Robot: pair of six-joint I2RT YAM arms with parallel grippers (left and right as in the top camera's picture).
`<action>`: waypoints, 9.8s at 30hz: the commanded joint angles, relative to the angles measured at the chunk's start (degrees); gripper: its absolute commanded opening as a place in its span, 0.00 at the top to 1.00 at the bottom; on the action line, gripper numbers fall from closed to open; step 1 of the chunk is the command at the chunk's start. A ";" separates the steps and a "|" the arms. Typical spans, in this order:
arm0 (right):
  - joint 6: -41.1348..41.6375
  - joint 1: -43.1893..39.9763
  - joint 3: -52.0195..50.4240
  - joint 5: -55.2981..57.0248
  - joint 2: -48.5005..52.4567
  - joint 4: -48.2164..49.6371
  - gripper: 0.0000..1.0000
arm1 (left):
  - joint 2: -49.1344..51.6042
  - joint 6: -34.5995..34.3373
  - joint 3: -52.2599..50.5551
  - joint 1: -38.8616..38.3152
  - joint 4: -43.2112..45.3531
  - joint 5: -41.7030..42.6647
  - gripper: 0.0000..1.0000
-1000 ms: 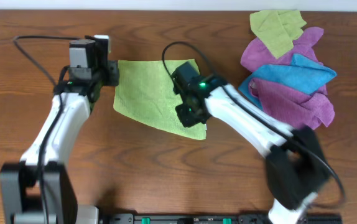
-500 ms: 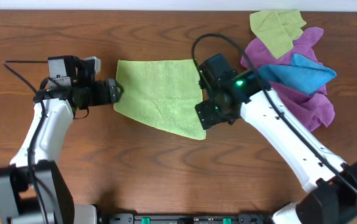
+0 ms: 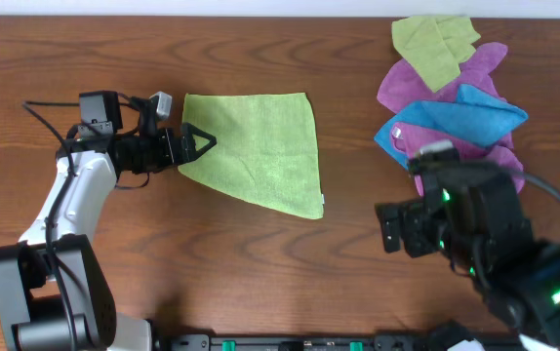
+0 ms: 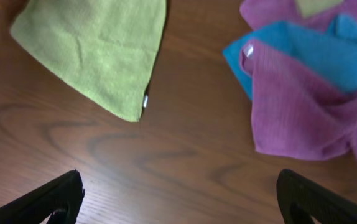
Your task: Fold the cloth
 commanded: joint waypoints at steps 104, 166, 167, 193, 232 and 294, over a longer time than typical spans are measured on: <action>11.08 2.82 -9.66 -24.87 61.33 63.65 0.99 | 18.34 11.63 -0.26 0.37 -15.08 25.83 0.00; 9.33 1.73 -9.11 -28.13 61.33 59.84 0.99 | 18.60 4.50 0.26 -9.33 -2.97 -16.28 0.01; 9.33 1.73 -9.11 -28.15 61.33 59.84 0.99 | 18.60 4.50 0.26 -9.16 -4.31 -17.59 0.01; 8.94 0.28 -8.98 -31.61 61.33 59.21 0.99 | 18.60 -1.18 -17.14 8.20 21.35 2.71 0.05; 8.92 0.28 -8.98 -32.41 61.33 59.19 0.99 | 18.58 -14.75 -19.71 -1.11 37.00 30.36 0.03; 2.75 -4.48 -3.61 -24.35 60.92 60.26 0.99 | 16.98 -37.07 -19.74 -3.26 54.60 39.67 0.11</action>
